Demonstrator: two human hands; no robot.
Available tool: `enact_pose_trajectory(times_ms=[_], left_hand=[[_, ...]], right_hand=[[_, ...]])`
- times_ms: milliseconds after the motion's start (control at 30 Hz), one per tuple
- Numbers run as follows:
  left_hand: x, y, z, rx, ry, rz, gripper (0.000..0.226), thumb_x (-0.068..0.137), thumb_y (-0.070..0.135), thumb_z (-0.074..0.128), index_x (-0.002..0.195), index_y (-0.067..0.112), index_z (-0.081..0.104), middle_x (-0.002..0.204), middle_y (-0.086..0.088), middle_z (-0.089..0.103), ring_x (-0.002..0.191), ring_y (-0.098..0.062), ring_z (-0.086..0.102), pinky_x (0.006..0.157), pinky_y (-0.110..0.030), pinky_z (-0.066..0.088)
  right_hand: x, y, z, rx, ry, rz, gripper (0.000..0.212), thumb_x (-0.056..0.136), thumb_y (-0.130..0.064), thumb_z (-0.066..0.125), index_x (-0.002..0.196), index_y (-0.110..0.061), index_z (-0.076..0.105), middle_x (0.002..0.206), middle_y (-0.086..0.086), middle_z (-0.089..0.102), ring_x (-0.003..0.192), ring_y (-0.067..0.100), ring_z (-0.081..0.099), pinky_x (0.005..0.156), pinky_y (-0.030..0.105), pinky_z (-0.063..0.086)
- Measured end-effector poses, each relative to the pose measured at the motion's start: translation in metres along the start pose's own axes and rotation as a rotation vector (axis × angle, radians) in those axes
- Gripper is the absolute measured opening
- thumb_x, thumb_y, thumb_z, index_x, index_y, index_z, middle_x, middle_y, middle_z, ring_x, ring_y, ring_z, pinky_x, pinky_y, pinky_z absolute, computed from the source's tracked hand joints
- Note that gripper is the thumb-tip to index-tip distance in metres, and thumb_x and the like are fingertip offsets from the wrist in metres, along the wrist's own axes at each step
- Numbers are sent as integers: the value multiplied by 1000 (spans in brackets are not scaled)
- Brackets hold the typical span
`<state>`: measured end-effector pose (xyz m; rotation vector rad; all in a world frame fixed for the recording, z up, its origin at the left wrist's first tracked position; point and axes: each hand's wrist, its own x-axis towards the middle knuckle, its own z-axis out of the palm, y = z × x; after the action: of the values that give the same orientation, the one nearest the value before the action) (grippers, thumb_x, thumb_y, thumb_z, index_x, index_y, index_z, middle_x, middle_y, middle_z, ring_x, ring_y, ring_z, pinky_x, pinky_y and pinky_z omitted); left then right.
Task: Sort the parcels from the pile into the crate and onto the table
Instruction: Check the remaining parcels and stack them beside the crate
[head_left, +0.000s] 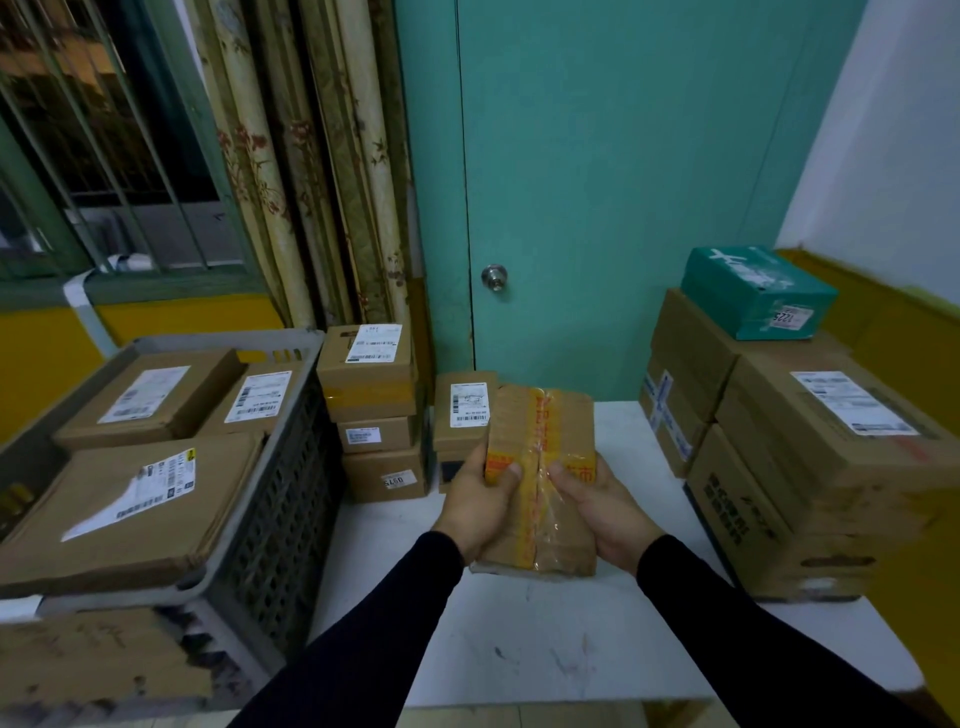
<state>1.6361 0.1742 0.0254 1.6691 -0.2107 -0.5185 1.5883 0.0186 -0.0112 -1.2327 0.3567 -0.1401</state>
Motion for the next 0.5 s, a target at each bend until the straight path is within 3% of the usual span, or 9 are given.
enact_pose_trajectory(times_ms=[167,300,367,500], left_hand=[[-1,-2,0,-15,12,12,26,101,30,60,120,45,50,117,10,69,110,-17,67,103,-49,53],[-1,-2,0,2,19,7,29,102,31,59,125,46,50,120,9,69,112,-19,67,103,-51,52],[1,-3,1,5,21,-4,32,103,30,57,130,46,50,120,9,69,113,-19,66,103,-52,52],[2,-1,-3,-32,11,-30,35,103,29,56,136,36,50,121,5,69,112,-20,67,103,-52,52]], right_hand=[[1,0,-2,-11,20,-5,44,96,-18,68,136,-15,53,122,10,73,109,30,71,96,50,57],[1,-1,-2,-21,13,-26,42,97,-15,65,137,-13,53,122,11,73,108,30,72,86,42,61],[0,-1,0,-36,34,-23,41,98,-16,65,137,-15,52,120,9,74,106,28,73,89,45,60],[-1,-9,-1,-20,52,25,30,104,-36,53,129,-22,61,115,2,76,104,22,73,88,40,57]])
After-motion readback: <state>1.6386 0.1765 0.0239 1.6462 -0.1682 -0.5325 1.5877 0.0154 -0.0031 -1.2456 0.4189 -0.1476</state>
